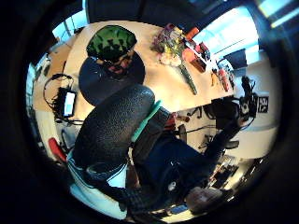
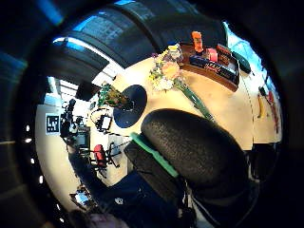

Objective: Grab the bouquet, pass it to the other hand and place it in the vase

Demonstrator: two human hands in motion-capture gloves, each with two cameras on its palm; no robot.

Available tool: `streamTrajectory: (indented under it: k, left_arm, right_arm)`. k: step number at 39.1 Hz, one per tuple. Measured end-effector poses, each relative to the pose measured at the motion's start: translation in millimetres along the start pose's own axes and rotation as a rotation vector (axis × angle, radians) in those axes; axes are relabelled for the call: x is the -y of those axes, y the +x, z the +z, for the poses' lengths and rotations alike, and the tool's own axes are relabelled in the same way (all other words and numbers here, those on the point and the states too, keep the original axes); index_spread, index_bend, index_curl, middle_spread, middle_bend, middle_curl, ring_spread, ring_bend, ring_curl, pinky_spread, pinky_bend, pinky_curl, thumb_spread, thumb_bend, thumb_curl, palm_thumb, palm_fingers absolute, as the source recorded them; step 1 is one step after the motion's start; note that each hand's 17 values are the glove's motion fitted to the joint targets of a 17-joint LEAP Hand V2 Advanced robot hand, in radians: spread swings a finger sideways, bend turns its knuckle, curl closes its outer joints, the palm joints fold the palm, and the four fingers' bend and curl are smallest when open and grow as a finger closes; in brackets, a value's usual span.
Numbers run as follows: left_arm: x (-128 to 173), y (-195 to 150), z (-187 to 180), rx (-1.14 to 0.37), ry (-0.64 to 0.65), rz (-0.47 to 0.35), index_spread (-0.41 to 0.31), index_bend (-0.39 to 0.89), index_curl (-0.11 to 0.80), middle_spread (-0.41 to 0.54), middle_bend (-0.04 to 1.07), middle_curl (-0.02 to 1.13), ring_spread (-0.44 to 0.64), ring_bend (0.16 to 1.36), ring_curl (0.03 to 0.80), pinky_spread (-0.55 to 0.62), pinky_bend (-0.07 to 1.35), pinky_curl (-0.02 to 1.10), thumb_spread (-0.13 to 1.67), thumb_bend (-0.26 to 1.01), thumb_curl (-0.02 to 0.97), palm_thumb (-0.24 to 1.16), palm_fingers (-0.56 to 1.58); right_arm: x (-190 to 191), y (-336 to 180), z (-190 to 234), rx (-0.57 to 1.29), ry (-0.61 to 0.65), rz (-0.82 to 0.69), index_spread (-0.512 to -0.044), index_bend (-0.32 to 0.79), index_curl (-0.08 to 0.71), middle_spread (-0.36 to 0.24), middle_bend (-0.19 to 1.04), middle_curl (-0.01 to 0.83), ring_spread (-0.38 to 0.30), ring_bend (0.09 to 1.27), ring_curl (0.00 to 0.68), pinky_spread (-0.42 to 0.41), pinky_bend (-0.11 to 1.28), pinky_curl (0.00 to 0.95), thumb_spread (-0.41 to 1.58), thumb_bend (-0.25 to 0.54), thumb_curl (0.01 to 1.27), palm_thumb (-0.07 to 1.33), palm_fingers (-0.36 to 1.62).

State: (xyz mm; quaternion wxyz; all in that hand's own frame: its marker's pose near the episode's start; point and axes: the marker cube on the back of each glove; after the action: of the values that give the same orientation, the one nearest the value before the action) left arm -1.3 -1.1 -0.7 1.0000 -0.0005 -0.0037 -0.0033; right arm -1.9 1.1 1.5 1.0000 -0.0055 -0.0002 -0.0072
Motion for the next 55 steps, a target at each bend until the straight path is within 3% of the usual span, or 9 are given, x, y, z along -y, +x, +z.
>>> streamTrajectory:
  k: [4, 8, 21, 30, 40, 47, 48, 51, 55]
  left_arm:
    - [2, -1, 0, 0.029, -0.016, -0.014, -0.009, 0.14, 0.067, 0.114, 0.19, 0.09, 0.16, 0.46, 0.126, 0.23, 0.33, 0.11, 0.59, 0.03, 0.051, 0.08, 0.31]
    - [1, 3, 1, 0.055, -0.044, -0.013, -0.011, 0.14, 0.099, 0.137, 0.19, 0.13, 0.19, 0.49, 0.163, 0.28, 0.34, 0.15, 0.76, 0.01, 0.080, 0.08, 0.28]
    - [-13, 20, 5, -0.009, -0.037, 0.037, -0.014, 0.14, 0.171, 0.159, 0.20, 0.22, 0.24, 0.53, 0.212, 0.34, 0.36, 0.22, 0.98, -0.02, 0.157, 0.06, 0.25]
    - [-23, 38, 3, -0.024, 0.014, 0.107, -0.012, 0.14, 0.205, 0.170, 0.19, 0.26, 0.25, 0.54, 0.233, 0.35, 0.36, 0.25, 1.03, -0.02, 0.194, 0.06, 0.22]
    - [-29, 62, 2, -0.056, 0.071, 0.195, -0.004, 0.14, 0.231, 0.184, 0.18, 0.28, 0.26, 0.56, 0.249, 0.35, 0.38, 0.28, 1.05, -0.02, 0.222, 0.06, 0.20]
    - [-29, 72, 13, -0.054, 0.059, 0.231, -0.002, 0.14, 0.244, 0.196, 0.19, 0.30, 0.26, 0.56, 0.257, 0.36, 0.39, 0.29, 1.06, -0.02, 0.237, 0.07, 0.18]
    - [-30, 73, 14, -0.057, 0.052, 0.235, -0.002, 0.14, 0.244, 0.197, 0.19, 0.30, 0.26, 0.56, 0.258, 0.36, 0.39, 0.30, 1.06, -0.02, 0.239, 0.07, 0.17]
    - [-30, 74, 17, -0.067, 0.027, 0.239, -0.002, 0.14, 0.248, 0.200, 0.18, 0.30, 0.27, 0.57, 0.262, 0.36, 0.39, 0.30, 1.06, -0.02, 0.245, 0.07, 0.17]
    - [-30, 73, 21, -0.031, 0.034, 0.227, 0.002, 0.13, 0.250, 0.202, 0.19, 0.31, 0.27, 0.57, 0.267, 0.36, 0.39, 0.31, 1.06, -0.02, 0.251, 0.07, 0.16]
  right_arm:
    - [-2, -1, 5, 0.010, -0.013, -0.026, -0.262, 0.10, 0.051, -0.060, 0.23, 0.098, -0.007, 0.42, 0.131, 0.042, 0.43, 0.149, 0.61, 0.107, 0.06, 0.20, 0.35]
    - [-5, -1, 9, 0.029, -0.027, -0.035, -0.318, 0.12, 0.085, -0.074, 0.24, 0.139, -0.004, 0.44, 0.169, 0.053, 0.44, 0.191, 0.79, 0.096, 0.08, 0.21, 0.33]
    - [19, -5, 17, 0.084, -0.036, -0.030, -0.374, 0.13, 0.144, -0.073, 0.25, 0.228, -0.004, 0.45, 0.219, 0.066, 0.44, 0.251, 1.05, 0.040, 0.14, 0.23, 0.30]
    - [18, -7, 2, 0.100, -0.029, 0.028, -0.373, 0.10, 0.151, -0.077, 0.29, 0.281, -0.019, 0.49, 0.248, 0.065, 0.43, 0.275, 1.11, 0.001, 0.17, 0.25, 0.36]
    - [46, -2, -3, 0.191, -0.085, 0.127, -0.349, 0.10, 0.163, -0.074, 0.28, 0.311, -0.020, 0.50, 0.272, 0.081, 0.49, 0.312, 1.14, -0.013, 0.20, 0.28, 0.41]
    - [63, 5, 15, 0.245, -0.079, 0.218, -0.306, 0.11, 0.172, -0.055, 0.26, 0.325, -0.020, 0.52, 0.292, 0.116, 0.54, 0.334, 1.15, -0.013, 0.21, 0.30, 0.51]
    - [65, 6, 17, 0.255, -0.069, 0.229, -0.291, 0.18, 0.194, -0.053, 0.24, 0.324, -0.020, 0.50, 0.290, 0.121, 0.53, 0.332, 1.14, -0.001, 0.22, 0.33, 0.54]
    - [72, 10, 31, 0.289, -0.063, 0.254, -0.269, 0.22, 0.226, -0.051, 0.21, 0.325, -0.025, 0.48, 0.290, 0.131, 0.51, 0.334, 1.15, 0.019, 0.24, 0.39, 0.57]
    - [83, 16, 60, 0.329, -0.108, 0.292, -0.252, 0.20, 0.253, -0.049, 0.20, 0.331, -0.039, 0.47, 0.297, 0.140, 0.49, 0.331, 1.13, 0.039, 0.27, 0.48, 0.63]
